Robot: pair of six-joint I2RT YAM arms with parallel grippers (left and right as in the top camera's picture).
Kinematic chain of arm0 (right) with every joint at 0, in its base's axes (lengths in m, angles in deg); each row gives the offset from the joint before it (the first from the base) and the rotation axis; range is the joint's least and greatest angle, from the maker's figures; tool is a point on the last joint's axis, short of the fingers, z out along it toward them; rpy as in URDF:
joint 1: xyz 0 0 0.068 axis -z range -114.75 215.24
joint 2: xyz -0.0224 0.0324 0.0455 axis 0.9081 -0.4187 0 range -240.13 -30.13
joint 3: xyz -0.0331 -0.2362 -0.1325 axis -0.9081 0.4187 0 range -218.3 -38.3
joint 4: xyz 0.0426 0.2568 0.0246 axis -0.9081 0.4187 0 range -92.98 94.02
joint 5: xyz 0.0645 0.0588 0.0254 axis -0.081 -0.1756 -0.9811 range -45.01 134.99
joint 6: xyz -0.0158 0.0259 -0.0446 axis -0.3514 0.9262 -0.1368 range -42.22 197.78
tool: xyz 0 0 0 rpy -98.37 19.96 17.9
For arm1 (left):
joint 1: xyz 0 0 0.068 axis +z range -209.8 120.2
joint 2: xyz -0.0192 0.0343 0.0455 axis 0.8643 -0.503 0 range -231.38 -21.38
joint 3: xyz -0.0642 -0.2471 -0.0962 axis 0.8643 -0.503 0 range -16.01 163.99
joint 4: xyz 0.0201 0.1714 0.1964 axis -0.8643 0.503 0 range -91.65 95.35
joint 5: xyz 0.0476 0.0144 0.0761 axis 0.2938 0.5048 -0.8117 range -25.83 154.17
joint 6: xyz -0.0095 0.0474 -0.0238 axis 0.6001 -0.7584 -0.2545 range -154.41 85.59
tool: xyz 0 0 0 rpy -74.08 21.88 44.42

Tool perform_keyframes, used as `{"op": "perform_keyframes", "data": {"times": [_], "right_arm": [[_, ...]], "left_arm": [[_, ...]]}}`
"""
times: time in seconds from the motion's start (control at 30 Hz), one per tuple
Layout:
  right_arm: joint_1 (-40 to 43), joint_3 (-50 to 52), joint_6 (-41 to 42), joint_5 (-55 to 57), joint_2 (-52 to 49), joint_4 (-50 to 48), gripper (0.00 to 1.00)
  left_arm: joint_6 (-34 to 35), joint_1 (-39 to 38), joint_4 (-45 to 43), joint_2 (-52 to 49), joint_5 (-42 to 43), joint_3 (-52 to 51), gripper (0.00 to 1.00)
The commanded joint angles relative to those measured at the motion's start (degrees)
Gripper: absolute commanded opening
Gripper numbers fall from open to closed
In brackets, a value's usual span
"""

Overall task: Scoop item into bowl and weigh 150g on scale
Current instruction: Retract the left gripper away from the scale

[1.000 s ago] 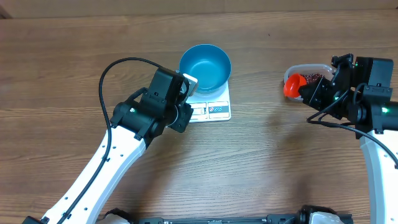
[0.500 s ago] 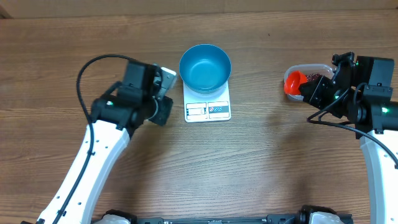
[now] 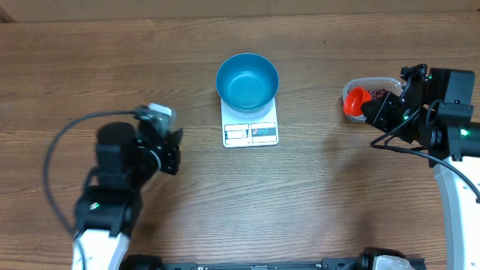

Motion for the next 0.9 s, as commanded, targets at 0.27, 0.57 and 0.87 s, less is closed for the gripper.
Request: {"op": "perform_keyframes", "data": {"times": [0.27, 0.57, 0.87], "right_arm": [[0.2, -1.44, 0.11, 0.35, 0.04, -0.2, 0.04], [0.2, -1.46, 0.11, 1.66, 0.04, -0.5, 0.04], [0.2, -1.46, 0.11, 1.66, 0.04, -0.61, 0.04]], "left_arm": [[-19.41, 0.17, -7.91, -10.71, 13.53, -9.55, 0.37], [-23.63, -0.31, -11.04, -16.04, 16.98, -9.55, 1.0], [-16.02, -1.01, -16.68, -16.02, 17.22, -9.53, 1.0]]}}
